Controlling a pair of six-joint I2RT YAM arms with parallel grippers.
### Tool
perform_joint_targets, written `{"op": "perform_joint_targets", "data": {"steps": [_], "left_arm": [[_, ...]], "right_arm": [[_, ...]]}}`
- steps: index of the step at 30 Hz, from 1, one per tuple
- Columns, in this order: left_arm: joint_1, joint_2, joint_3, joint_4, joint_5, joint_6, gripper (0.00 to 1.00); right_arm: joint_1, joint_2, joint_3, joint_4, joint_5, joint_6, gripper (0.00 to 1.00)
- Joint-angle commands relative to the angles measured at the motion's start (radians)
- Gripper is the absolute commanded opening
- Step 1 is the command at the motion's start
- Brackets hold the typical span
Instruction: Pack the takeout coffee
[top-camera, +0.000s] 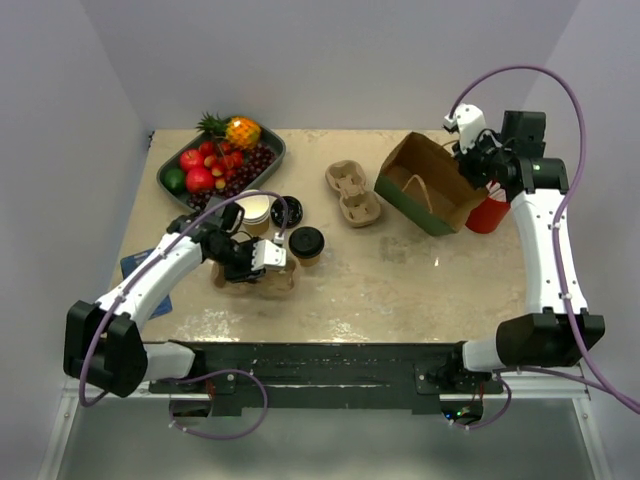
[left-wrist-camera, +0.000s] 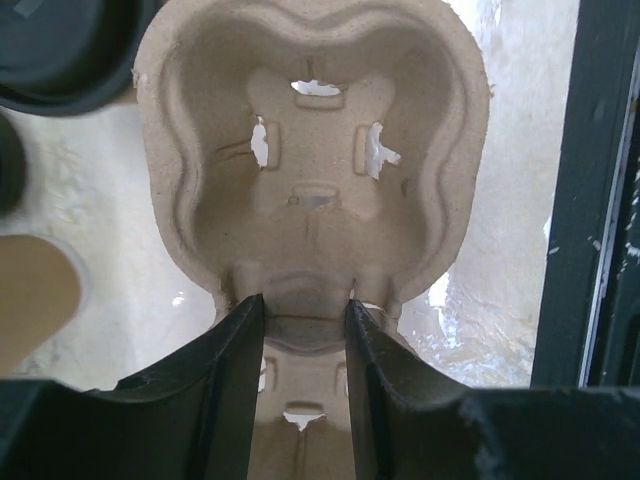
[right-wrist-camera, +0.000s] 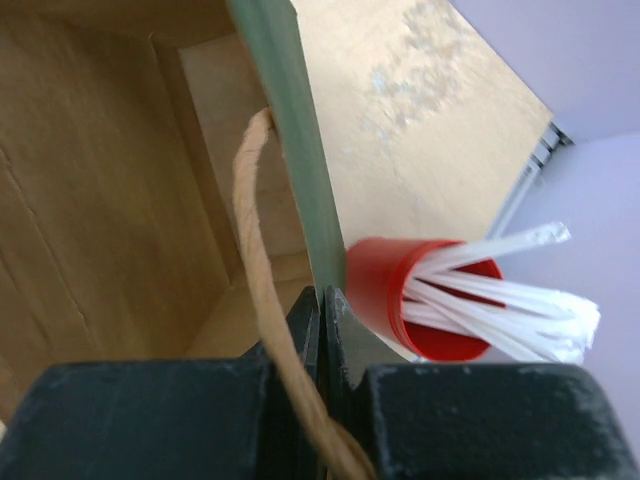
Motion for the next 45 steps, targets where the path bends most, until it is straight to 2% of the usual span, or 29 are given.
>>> {"op": "perform_joint_targets", "data": {"steps": [1,6,7,12,15,19,25,31,36,45], "left_arm": [[-0.006,-0.068,0.071,-0.048,0.104,-0.078,0.0],[-0.05,-0.117,0.209,0.044,0.167,-0.235,0.0],[-0.064,-0.128,0.235,0.11,0.17,-0.304,0.0],[-0.175,-0.138,0.404,0.297,0.196,-0.464,0.0],[-0.233,-0.159,0.436,0.446,0.213,-0.544,0.0],[-0.32,-0.168,0.4,0.751,0.199,-0.622,0.0],[-0.46,-0.072,0.396,1.023,0.202,-0.626,0.0],[-0.546,0.011,0.369,1.164,0.228,-0.566,0.0],[-0.607,0.062,0.378,1.198,0.245,-0.54,0.0],[-0.653,0.116,0.398,1.206,0.268,-0.466,0.0]], "right_arm": [[0.014,-0.081,-0.032,0.002,0.122,-0.099,0.0],[0.091,-0.15,-0.112,0.045,0.216,-0.176,0.0],[0.118,-0.155,-0.131,0.036,0.216,-0.187,0.0],[0.172,-0.158,-0.129,-0.066,0.198,-0.152,0.0],[0.177,-0.158,-0.112,-0.105,0.161,-0.109,0.0],[0.18,-0.169,-0.12,-0.136,0.126,-0.075,0.0],[0.181,-0.187,-0.141,-0.159,0.055,-0.034,0.0],[0.183,-0.207,-0.129,-0.187,0.023,-0.02,0.0],[0.181,-0.221,-0.146,-0.196,0.001,0.003,0.0],[0.18,-0.245,-0.134,-0.29,-0.038,-0.006,0.0]]}}
